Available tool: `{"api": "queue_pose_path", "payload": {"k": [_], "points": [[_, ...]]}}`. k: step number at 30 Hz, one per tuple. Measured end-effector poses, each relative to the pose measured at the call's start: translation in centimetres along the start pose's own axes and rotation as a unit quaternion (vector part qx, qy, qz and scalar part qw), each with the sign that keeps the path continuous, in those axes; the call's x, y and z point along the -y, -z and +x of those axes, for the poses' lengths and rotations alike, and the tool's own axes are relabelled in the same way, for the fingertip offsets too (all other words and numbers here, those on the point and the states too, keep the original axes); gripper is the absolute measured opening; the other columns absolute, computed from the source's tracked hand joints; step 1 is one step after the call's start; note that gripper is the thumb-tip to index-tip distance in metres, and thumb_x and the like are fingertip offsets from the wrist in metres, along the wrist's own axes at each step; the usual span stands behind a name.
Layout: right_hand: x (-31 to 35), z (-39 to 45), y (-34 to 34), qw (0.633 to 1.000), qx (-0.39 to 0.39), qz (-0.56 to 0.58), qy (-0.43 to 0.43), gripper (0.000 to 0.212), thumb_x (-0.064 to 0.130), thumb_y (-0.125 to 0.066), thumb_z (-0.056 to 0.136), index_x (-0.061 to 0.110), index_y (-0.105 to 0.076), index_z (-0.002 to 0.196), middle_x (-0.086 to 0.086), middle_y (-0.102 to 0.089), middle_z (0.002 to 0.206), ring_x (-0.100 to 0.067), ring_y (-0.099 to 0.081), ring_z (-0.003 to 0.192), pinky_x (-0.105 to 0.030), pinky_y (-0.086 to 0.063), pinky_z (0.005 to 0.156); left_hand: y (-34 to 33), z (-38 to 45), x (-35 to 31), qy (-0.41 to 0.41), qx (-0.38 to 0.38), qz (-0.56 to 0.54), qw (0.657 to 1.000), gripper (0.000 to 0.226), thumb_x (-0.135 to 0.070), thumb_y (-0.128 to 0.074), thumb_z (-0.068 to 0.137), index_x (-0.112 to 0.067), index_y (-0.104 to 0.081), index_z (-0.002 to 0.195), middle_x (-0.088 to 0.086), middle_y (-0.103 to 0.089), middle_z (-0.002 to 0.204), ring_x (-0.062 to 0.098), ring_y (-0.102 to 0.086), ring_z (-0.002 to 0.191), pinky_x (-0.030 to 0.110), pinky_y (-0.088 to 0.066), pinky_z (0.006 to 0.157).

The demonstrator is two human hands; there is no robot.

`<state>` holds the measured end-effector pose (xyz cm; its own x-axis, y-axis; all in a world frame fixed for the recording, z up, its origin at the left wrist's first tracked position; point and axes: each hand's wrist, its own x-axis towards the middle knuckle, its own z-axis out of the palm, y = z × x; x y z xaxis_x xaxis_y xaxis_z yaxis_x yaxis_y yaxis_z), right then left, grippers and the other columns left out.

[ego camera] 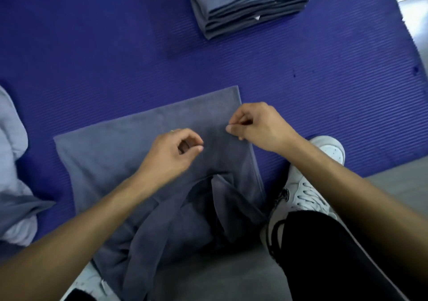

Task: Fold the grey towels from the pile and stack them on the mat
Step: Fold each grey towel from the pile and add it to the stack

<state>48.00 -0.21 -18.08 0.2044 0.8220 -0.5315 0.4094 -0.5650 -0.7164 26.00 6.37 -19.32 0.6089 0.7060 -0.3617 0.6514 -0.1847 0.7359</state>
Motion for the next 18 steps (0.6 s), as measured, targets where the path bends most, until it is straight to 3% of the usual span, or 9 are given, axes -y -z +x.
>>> {"api": "queue_pose_path", "payload": {"k": [4,7,10,14,18], "points": [[-1.0,-3.0,-0.7,0.994,0.113,0.008,-0.005,0.005,0.016,-0.072,0.088,0.012,-0.072,0.091,0.003,-0.073,0.074,-0.001,-0.066,0.063,-0.011,-0.048,0.062,-1.6,-2.9,0.5,-0.018,0.099,-0.005,0.995,0.015,-0.017,-0.075,0.082,-0.026,-0.071,0.093,-0.007,-0.069,0.088,0.007,-0.064,0.077,0.009,-0.045,0.069],[-2.0,-3.8,-1.6,0.989,0.150,-0.009,0.007,0.007,0.013,-0.073,0.087,0.013,-0.074,0.093,0.003,-0.074,0.081,0.005,-0.064,0.065,-0.008,-0.047,0.066,-1.9,-3.6,0.1,-0.042,0.151,-0.017,0.987,0.028,-0.023,-0.067,0.077,-0.024,-0.074,0.105,-0.006,-0.066,0.095,0.009,-0.063,0.081,0.011,-0.046,0.070],[-2.5,-4.0,-2.4,0.987,0.161,0.005,0.008,0.009,0.009,-0.073,0.086,0.015,-0.075,0.093,0.005,-0.072,0.076,0.007,-0.061,0.061,-0.010,-0.046,0.064,-1.7,-3.4,-0.1,-0.047,0.200,-0.078,0.976,0.031,-0.032,-0.068,0.075,-0.031,-0.074,0.105,-0.009,-0.064,0.107,0.015,-0.062,0.090,0.020,-0.048,0.074],[-3.1,-3.9,-3.0,0.990,0.141,0.002,-0.001,0.011,0.008,-0.074,0.084,0.014,-0.075,0.093,0.006,-0.070,0.071,0.006,-0.059,0.056,-0.013,-0.045,0.061,-1.5,-3.0,-0.3,-0.073,0.210,-0.065,0.973,0.037,-0.046,-0.069,0.077,-0.040,-0.070,0.113,-0.013,-0.060,0.120,0.013,-0.059,0.109,0.018,-0.045,0.082],[-3.2,-3.9,-3.1,0.987,0.158,0.012,-0.025,0.009,0.009,-0.071,0.087,0.012,-0.074,0.095,-0.001,-0.071,0.071,-0.004,-0.064,0.059,-0.023,-0.052,0.061,-1.7,-3.1,-0.4,-0.100,0.191,-0.080,0.973,0.022,-0.030,-0.074,0.081,-0.025,-0.077,0.102,-0.007,-0.067,0.111,0.014,-0.065,0.101,0.041,-0.052,0.085]]}}
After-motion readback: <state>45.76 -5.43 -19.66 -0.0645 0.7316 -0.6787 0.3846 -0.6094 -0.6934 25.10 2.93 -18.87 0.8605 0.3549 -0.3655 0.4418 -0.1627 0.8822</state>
